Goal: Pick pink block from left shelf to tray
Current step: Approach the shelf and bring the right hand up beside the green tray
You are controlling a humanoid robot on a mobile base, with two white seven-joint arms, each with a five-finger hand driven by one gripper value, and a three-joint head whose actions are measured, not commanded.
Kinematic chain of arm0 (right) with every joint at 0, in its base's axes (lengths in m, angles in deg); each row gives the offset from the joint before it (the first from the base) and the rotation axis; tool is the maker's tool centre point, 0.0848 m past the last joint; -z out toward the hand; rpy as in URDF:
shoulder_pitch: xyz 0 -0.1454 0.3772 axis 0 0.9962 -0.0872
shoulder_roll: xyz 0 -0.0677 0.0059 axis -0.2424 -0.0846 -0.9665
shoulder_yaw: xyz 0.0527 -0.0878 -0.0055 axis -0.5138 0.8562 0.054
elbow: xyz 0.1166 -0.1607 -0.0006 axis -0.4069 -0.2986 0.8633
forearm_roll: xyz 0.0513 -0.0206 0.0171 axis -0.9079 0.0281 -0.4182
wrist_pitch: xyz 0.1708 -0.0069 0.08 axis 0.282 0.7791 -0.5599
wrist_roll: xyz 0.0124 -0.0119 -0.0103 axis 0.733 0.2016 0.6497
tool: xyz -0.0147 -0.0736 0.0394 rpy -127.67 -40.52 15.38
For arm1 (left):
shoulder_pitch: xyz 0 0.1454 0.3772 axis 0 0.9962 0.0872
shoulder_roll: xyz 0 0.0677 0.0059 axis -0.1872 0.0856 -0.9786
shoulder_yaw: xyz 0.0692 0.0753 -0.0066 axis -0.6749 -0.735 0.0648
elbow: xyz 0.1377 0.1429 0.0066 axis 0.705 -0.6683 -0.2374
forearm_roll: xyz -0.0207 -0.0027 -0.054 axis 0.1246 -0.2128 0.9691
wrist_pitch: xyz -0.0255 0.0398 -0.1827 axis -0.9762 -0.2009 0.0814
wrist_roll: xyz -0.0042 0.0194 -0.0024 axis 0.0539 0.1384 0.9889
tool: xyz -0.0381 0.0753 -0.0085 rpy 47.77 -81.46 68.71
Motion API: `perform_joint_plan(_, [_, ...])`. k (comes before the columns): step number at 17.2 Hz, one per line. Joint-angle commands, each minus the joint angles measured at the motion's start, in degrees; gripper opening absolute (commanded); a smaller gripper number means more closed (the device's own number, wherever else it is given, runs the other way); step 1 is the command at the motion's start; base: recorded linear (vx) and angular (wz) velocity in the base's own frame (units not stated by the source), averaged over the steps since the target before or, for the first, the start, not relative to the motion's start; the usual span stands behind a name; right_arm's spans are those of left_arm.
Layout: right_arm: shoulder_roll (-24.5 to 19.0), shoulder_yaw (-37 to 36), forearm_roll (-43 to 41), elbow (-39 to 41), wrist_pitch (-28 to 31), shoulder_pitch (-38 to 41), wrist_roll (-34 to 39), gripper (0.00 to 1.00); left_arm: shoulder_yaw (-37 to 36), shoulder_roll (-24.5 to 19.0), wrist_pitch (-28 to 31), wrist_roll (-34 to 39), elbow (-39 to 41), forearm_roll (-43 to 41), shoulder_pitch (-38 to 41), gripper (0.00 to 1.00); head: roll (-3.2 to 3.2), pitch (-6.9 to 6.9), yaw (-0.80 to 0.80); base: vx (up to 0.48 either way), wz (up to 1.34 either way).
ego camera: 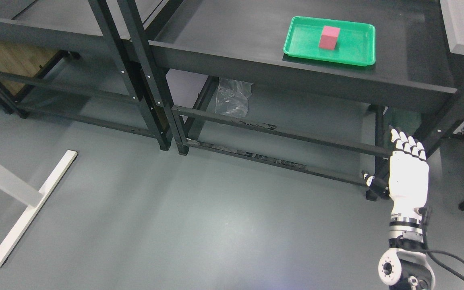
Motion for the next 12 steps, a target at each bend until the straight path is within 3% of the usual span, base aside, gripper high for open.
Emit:
perform_joint_plan(1, [0.97,-2.15,7.90,0.22,-0.60,-0.74,0.54,1.00,0.00,-1.00,-0.05,-0.02,1.00,-0.09,-1.32,1.00,0.00,0.00,0.00,0.286,-0.03])
perform_joint_plan(12, [1.28,-3.73,4.30,0.13,-1.22,-0.82,4.22,1.00,0.00,-1.00,-0.05,-0.02,1.00,-0.09,-1.32,1.00,0.00,0.00,0.00,0.271,0.01])
